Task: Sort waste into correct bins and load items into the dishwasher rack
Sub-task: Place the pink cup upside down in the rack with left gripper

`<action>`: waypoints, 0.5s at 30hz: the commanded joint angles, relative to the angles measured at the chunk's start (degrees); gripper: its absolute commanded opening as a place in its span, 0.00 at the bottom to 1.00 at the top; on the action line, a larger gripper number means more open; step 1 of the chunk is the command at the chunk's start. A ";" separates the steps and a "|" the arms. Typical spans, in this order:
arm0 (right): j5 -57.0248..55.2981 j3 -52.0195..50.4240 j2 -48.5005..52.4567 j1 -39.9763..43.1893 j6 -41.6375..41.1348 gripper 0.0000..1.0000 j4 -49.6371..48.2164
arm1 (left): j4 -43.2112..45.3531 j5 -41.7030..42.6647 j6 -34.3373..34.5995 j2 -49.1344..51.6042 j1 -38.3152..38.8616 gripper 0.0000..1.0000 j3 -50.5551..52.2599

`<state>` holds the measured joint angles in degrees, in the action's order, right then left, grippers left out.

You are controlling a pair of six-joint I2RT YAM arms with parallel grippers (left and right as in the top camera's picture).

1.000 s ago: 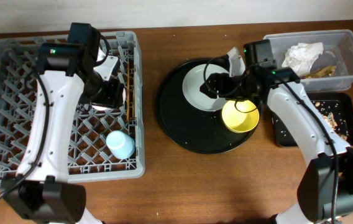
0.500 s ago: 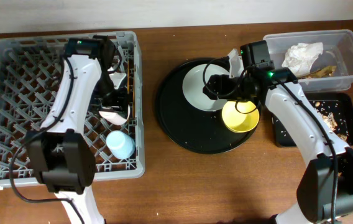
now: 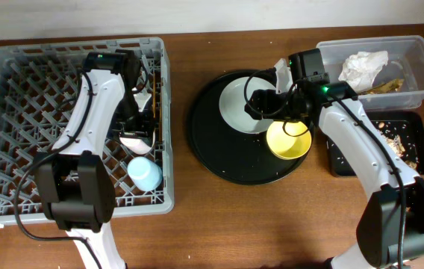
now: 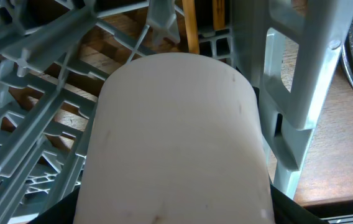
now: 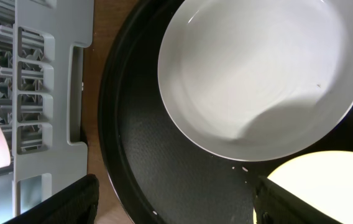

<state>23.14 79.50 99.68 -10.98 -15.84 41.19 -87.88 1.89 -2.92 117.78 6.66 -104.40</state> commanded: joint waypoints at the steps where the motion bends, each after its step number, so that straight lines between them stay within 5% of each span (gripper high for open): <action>1: -0.96 -0.11 -0.59 -0.26 0.63 0.80 0.02 | 0.07 -0.44 0.76 0.61 -0.07 0.73 0.33; 5: -0.96 -0.11 -0.59 -0.26 0.63 0.80 0.02 | 0.35 -0.42 0.76 0.61 -0.07 0.99 0.33; 15: -0.96 -0.11 -0.59 -0.26 0.63 0.80 0.00 | -1.38 -0.37 0.83 0.59 -0.07 0.99 -5.62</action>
<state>23.11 79.50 99.68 -10.98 -15.86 41.17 -87.88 1.63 -2.13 117.78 6.66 -105.41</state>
